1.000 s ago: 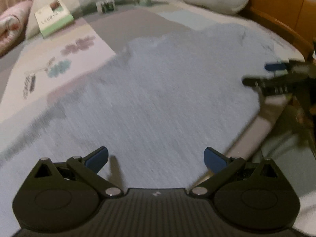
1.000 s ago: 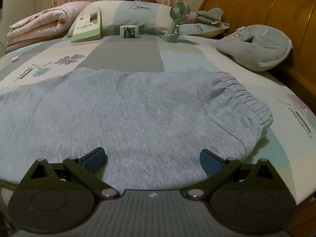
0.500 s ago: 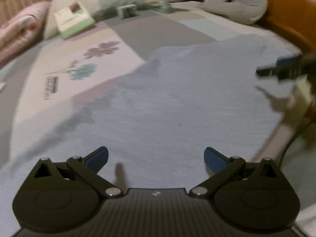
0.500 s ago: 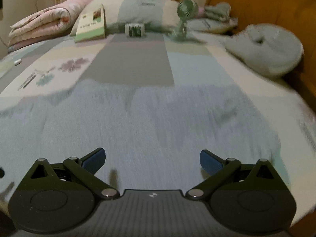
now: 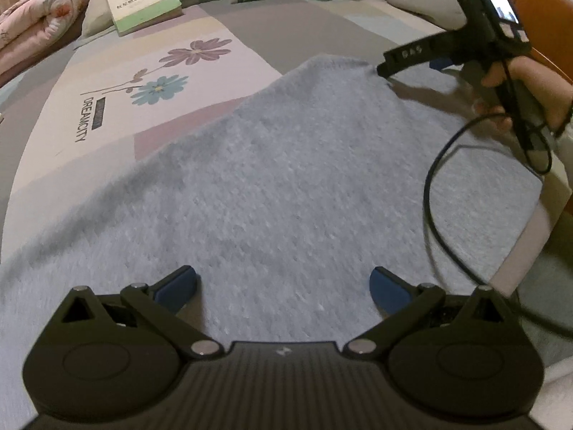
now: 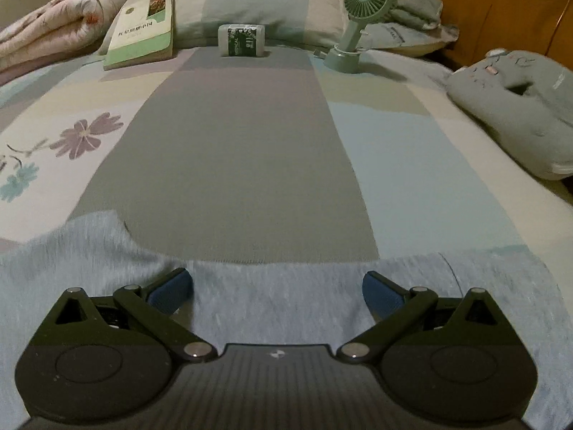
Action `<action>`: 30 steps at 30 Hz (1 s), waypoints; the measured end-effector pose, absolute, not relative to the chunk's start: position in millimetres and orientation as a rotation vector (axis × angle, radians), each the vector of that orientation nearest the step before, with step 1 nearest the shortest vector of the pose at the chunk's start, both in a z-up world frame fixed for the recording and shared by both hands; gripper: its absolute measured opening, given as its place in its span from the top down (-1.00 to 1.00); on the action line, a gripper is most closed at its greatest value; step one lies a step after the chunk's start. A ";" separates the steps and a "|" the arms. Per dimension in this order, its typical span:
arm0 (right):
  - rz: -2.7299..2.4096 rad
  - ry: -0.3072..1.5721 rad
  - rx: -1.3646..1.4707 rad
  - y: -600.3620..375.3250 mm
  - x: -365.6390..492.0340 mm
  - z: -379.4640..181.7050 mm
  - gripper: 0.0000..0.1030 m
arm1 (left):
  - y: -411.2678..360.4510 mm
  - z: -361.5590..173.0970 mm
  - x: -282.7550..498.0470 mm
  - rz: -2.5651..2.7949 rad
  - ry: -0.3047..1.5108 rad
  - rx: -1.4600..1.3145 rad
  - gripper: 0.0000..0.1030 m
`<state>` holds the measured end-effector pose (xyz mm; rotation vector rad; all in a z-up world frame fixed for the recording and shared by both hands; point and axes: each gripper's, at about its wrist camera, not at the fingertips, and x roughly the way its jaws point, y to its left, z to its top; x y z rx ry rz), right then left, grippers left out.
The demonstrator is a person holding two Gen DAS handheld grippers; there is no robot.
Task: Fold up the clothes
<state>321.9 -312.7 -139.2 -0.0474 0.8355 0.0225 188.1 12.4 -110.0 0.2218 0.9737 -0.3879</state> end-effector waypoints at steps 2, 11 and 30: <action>0.014 0.842 -0.004 -319.9 317.6 -128.8 -1.00 | 12.5 -108.4 187.9 -0.385 0.976 0.225 -0.98; 0.183 0.792 -0.022 -307.8 214.4 -87.0 -1.00 | 25.8 -80.2 178.7 -0.317 0.915 0.264 -0.98; 0.212 0.852 -0.130 -270.4 156.9 -142.5 -1.00 | 29.9 -98.6 154.6 -0.303 1.005 0.207 -0.98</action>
